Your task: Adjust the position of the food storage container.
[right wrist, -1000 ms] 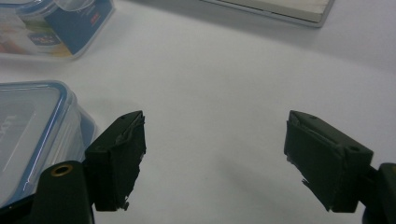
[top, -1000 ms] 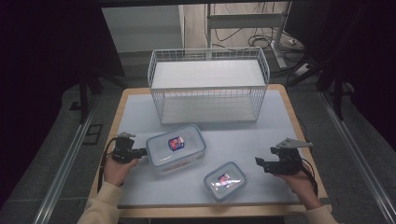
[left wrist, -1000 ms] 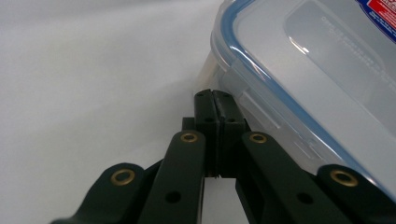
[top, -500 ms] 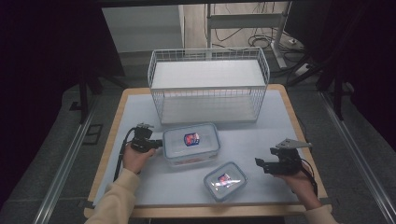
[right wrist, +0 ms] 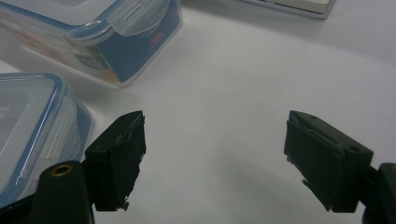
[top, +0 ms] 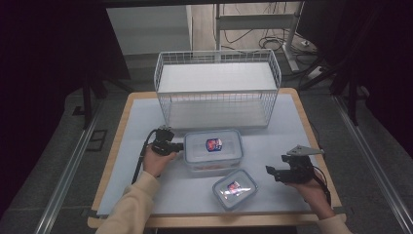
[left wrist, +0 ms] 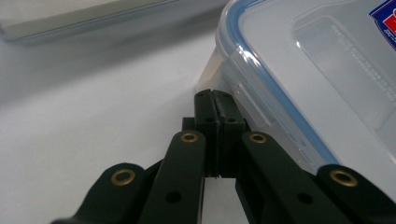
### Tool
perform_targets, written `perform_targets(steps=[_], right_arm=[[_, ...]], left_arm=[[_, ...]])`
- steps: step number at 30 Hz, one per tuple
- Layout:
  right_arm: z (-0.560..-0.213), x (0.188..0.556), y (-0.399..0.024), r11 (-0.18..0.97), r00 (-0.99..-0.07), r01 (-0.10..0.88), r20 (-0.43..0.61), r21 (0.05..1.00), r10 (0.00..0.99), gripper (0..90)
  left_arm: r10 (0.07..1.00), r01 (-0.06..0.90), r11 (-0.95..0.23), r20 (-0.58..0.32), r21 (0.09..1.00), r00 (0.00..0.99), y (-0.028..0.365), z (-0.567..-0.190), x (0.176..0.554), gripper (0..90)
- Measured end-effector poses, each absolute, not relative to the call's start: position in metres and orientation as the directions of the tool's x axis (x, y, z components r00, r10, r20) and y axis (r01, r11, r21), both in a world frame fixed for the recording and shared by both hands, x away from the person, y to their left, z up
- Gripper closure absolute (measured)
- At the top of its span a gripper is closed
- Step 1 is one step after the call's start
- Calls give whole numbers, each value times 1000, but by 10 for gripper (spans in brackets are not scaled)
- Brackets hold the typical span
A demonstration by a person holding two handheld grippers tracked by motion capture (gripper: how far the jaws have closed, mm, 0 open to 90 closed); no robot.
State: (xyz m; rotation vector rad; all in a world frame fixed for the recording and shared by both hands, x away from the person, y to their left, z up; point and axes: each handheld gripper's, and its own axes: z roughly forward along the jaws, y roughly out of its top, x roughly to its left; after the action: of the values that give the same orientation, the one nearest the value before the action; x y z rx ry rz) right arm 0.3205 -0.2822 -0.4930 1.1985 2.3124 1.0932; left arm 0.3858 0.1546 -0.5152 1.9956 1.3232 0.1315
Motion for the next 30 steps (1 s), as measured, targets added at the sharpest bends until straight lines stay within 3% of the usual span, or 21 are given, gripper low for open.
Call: perform_targets(steps=[13, 24, 27, 30], right_arm=[[-492, 320, -283, 351, -595, 558, 69, 752, 800, 206], [-488, 318, -285, 323, -601, 553, 99, 768, 793, 204], [-488, 318, -284, 330, -609, 549, 97, 768, 787, 199], [-488, 318, -282, 333, -610, 539, 86, 773, 788, 184]], left_arm=[[831, 735, -168, -307, 657, 464, 163, -509, 384, 900], [805, 695, -153, -320, 702, 500, 190, -490, 345, 873], [790, 681, -161, -320, 714, 523, 193, -484, 337, 803], [794, 673, -128, -331, 728, 509, 194, -480, 333, 568]])
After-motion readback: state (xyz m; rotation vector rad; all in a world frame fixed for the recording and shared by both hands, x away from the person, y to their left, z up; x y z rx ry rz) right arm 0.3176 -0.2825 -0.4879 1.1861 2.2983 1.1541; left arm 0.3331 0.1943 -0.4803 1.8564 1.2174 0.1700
